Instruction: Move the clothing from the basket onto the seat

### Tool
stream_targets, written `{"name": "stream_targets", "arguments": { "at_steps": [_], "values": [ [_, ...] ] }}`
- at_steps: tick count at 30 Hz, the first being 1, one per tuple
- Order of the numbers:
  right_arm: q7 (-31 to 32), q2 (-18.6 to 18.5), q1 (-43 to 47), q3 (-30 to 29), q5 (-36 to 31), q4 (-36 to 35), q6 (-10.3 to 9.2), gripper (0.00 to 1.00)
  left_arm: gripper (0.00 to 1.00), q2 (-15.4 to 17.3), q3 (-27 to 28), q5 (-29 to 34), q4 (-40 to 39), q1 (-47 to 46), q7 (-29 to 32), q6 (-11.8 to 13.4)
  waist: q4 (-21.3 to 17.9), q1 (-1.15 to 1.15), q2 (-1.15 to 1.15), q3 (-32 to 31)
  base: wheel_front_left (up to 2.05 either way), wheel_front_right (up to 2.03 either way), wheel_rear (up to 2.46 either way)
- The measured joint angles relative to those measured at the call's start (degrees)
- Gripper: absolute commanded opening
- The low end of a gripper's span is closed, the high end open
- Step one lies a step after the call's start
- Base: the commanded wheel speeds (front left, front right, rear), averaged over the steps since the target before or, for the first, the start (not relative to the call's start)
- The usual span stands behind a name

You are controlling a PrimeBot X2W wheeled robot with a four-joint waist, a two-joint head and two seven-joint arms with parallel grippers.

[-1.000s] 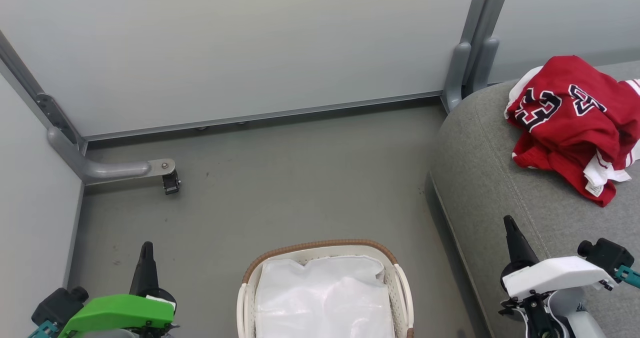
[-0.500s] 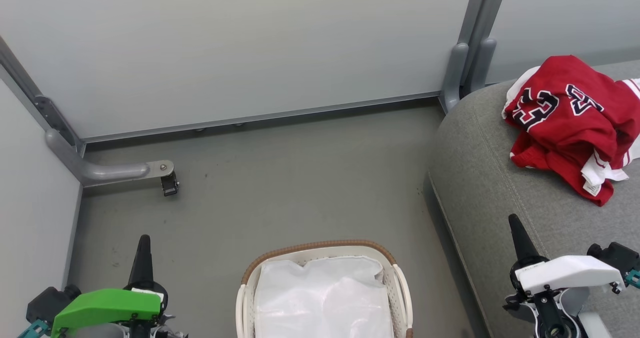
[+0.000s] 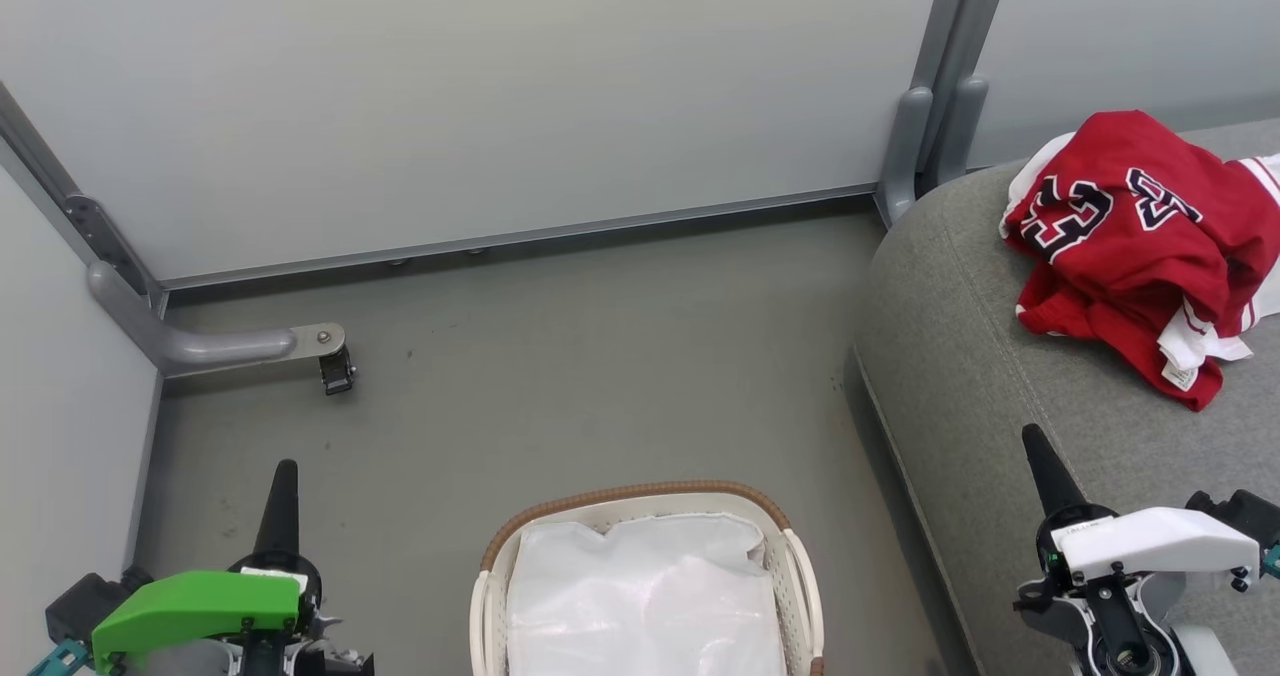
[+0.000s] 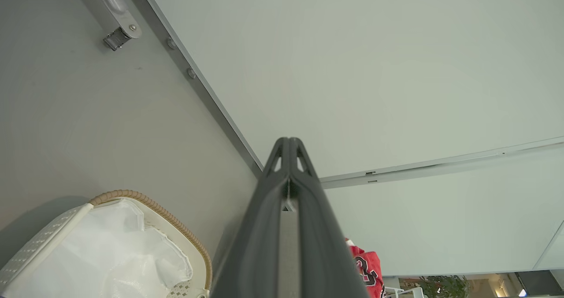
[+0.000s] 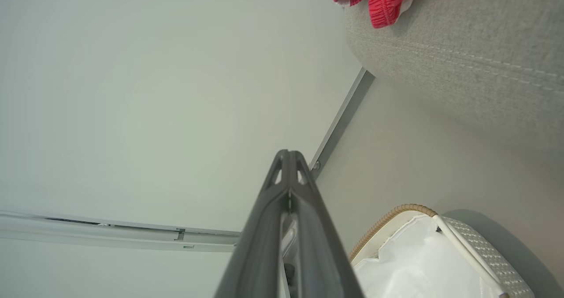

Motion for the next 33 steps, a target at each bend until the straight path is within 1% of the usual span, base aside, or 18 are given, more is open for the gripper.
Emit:
{"name": "stream_targets", "arguments": {
  "at_steps": [10, 33],
  "values": [
    [1.35, -0.03, -0.05, -0.78, 5.66, -0.43, -0.02, 0.00, 0.00, 0.01, 0.77, -4.88, -0.18, -0.81, 1.41, -0.30, -0.22, 0.00, 0.00, -0.11, 0.00, 0.00, 0.00],
    [3.98, -0.10, -0.15, -2.15, 15.78, -1.20, -0.03, 0.00, 0.00, 0.03, 1.98, -13.89, -0.53, -2.06, 4.00, -0.86, -0.67, 0.00, 0.00, -0.33, 0.00, 0.00, 0.00]
  ]
}}
